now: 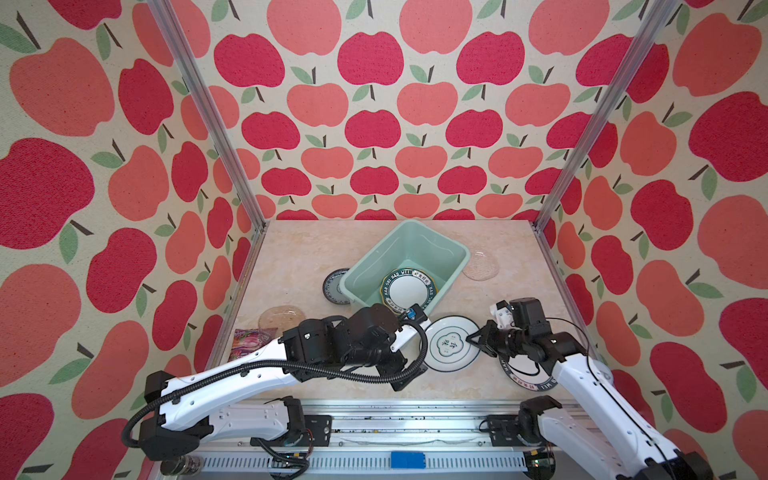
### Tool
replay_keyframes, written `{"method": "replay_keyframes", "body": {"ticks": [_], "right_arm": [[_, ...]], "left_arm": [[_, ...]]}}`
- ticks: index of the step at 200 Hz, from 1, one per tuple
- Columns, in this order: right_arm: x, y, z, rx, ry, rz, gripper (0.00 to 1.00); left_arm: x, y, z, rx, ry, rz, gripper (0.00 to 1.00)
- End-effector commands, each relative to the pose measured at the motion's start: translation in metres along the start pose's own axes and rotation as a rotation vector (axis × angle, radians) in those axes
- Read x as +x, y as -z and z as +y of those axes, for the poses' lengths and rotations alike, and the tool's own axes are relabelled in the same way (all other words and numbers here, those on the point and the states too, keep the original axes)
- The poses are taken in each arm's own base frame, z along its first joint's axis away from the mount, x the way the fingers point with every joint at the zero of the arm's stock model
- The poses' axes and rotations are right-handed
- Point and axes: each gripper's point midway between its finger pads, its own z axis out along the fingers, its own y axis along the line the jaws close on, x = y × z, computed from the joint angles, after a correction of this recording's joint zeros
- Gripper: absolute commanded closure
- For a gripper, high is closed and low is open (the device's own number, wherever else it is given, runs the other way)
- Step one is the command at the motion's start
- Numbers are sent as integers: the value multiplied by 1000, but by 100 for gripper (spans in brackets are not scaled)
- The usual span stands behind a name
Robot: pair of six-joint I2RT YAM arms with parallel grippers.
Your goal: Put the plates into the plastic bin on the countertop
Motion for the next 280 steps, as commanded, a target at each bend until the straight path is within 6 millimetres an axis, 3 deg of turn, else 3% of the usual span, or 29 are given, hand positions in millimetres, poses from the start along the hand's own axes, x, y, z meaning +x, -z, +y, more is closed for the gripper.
{"method": "replay_keyframes", "body": {"ticks": [1,35,57,92,121,161,191,216,280], "right_arm": [[1,33,-8,145,104,-4,100],[-27,81,-2,312,224,-130,100],[-47,118,14,367,297,-252,100],[-68,167,61,304,390,-412,100],[-79,187,112,137,454,-486,100],[-85,198,194,-253,469,-519,100],[-86,195,233,-442,454,-475,100],[-84,190,250,-513,428,-451,100],[-64,147,269,-624,334,-340,100]], "left_arm": [[-19,18,5,5,66,-94,1],[-33,39,3,33,34,-141,1],[-39,48,9,16,47,-136,1],[-54,67,29,25,200,-165,1],[-68,75,44,97,352,-195,1],[-96,84,63,283,594,-272,2],[-112,86,84,377,746,-362,4],[-117,87,97,418,813,-453,5],[-129,84,125,340,847,-575,12]]}}
